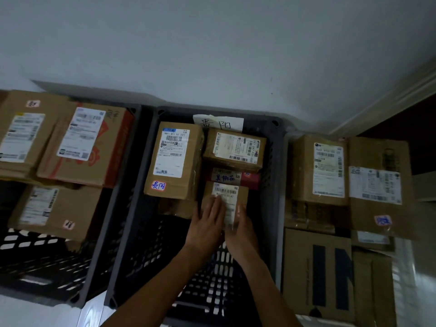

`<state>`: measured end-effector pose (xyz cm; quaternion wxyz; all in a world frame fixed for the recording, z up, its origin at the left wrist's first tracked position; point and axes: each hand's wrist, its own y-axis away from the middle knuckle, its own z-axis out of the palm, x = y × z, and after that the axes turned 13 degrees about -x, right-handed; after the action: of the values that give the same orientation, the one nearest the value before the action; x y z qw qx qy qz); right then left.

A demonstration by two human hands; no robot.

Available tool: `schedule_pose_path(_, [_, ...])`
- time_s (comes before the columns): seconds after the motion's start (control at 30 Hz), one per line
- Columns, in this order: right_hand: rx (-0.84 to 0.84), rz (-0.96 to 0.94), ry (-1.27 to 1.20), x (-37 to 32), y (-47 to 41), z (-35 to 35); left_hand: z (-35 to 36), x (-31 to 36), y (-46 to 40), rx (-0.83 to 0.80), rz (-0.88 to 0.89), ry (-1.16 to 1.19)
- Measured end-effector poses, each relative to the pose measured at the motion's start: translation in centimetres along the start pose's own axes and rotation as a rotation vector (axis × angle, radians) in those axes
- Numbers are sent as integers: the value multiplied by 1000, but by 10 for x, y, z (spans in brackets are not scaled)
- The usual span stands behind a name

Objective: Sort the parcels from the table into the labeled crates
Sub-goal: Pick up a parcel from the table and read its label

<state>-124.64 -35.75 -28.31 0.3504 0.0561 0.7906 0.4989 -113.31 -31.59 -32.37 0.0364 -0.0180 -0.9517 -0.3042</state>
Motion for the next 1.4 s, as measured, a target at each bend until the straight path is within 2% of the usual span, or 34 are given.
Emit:
schedule_pose_path(0.1, [86,36,-285,-12,-4,3,-3,1,1,-5,-22,54])
schedule_pose_path(0.23, [188,134,-420,-18,-13,9,-1,1,-1,63,19,73])
schedule_pose_path(0.33, [226,95,-526,-11,-17,11,3,-5,-4,124,95,26])
schedule_pose_path(0.57, [317,-24,-488,-5,2,15,1,-14,8,216,238,10])
schedule_pose_path(0.67, [319,-101,-431,-11,-2,12,-5,-23,3,186,181,58])
schedule_pose_path(0.87, [301,-89,-417,-29,-35,0,-14,-16,-16,159,80,82])
schedule_pose_path(1.0, [268,-114,-309,-30,-41,-3,-12,-17,-20,189,49,90])
schedule_pose_path(1.2, [135,-101,38,-26,-37,-12,-20,-24,-23,72,6,100])
schedule_pose_path(1.33, [217,-219,303,-5,-23,-7,-24,-16,-21,-4,-35,97])
schedule_pose_path(1.4, [159,-217,517,4,-21,-5,-25,-14,-21,-32,-23,88])
